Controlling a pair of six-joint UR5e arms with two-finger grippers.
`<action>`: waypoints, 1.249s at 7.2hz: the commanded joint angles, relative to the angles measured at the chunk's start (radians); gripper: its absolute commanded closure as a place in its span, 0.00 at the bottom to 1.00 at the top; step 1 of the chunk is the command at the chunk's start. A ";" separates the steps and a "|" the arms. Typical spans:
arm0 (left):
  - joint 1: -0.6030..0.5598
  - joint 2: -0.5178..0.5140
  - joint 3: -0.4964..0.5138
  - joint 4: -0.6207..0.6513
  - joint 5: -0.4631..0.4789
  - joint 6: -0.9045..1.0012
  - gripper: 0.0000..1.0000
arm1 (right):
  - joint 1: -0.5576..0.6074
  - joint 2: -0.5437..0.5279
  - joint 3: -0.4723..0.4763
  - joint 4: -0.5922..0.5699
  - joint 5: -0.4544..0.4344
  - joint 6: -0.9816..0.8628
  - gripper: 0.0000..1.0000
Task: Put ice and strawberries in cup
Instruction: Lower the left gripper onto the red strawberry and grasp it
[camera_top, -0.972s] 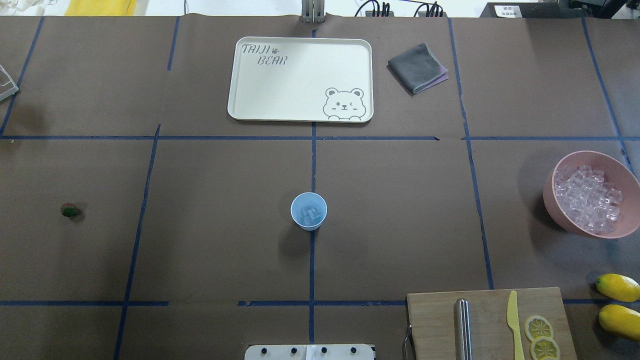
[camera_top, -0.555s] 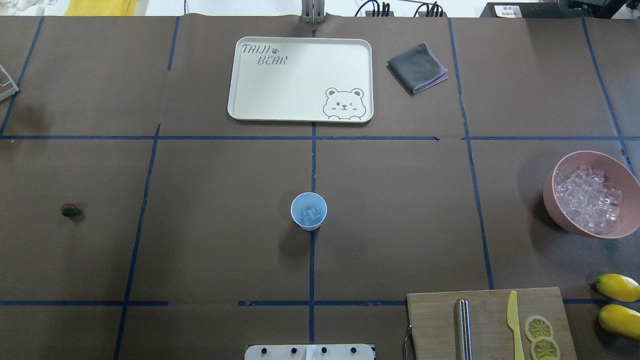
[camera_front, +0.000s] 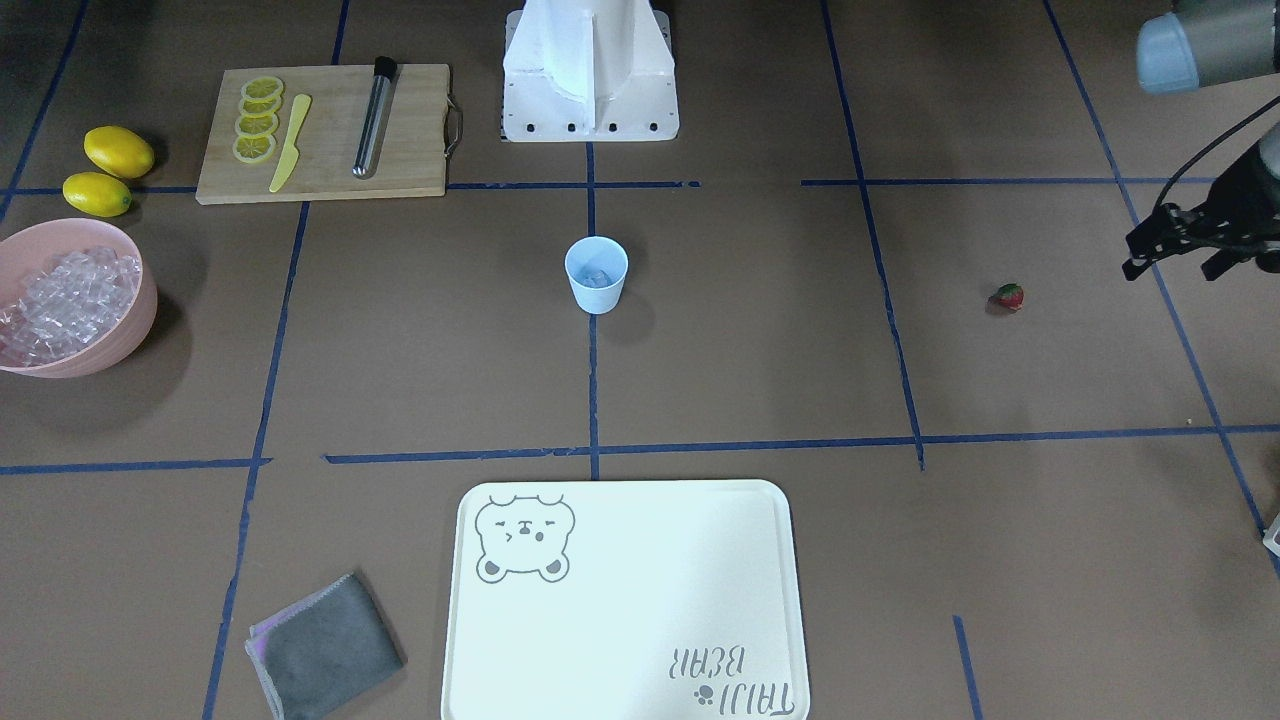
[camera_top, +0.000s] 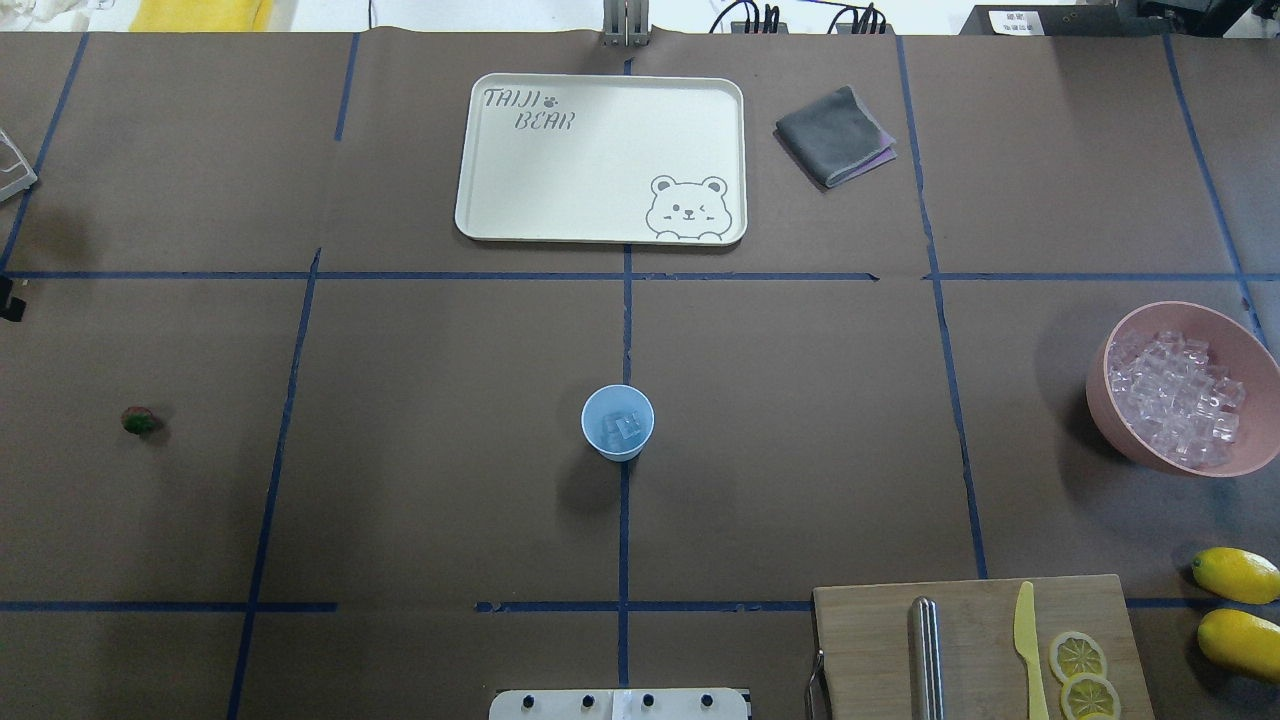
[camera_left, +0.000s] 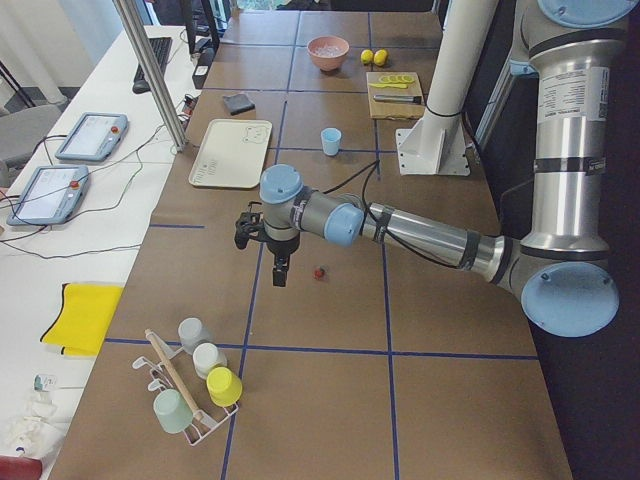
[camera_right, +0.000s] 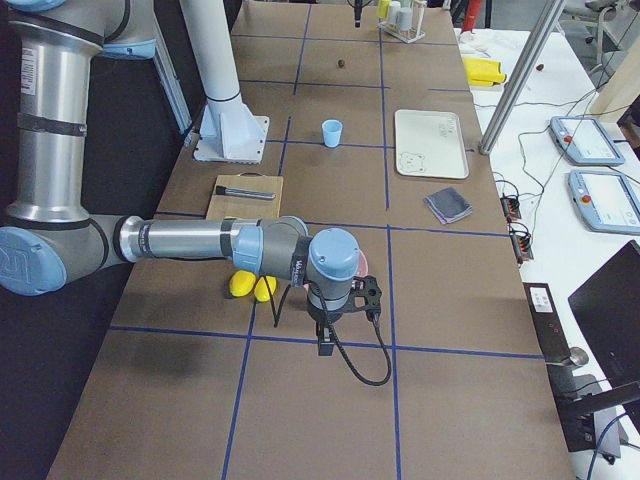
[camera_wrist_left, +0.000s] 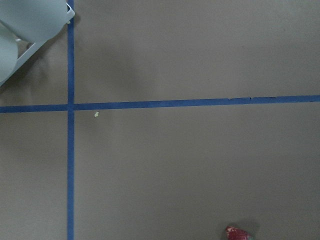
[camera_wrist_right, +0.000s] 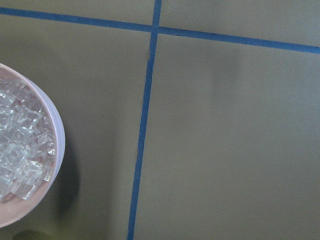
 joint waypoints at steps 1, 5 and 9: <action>0.176 0.005 0.007 -0.052 0.082 -0.104 0.00 | 0.000 0.000 0.000 0.000 -0.002 0.000 0.00; 0.258 -0.004 0.189 -0.321 0.093 -0.201 0.00 | 0.000 0.001 0.006 0.000 0.000 0.001 0.00; 0.302 -0.004 0.189 -0.325 0.088 -0.241 0.00 | 0.000 0.001 0.006 0.000 -0.002 0.000 0.00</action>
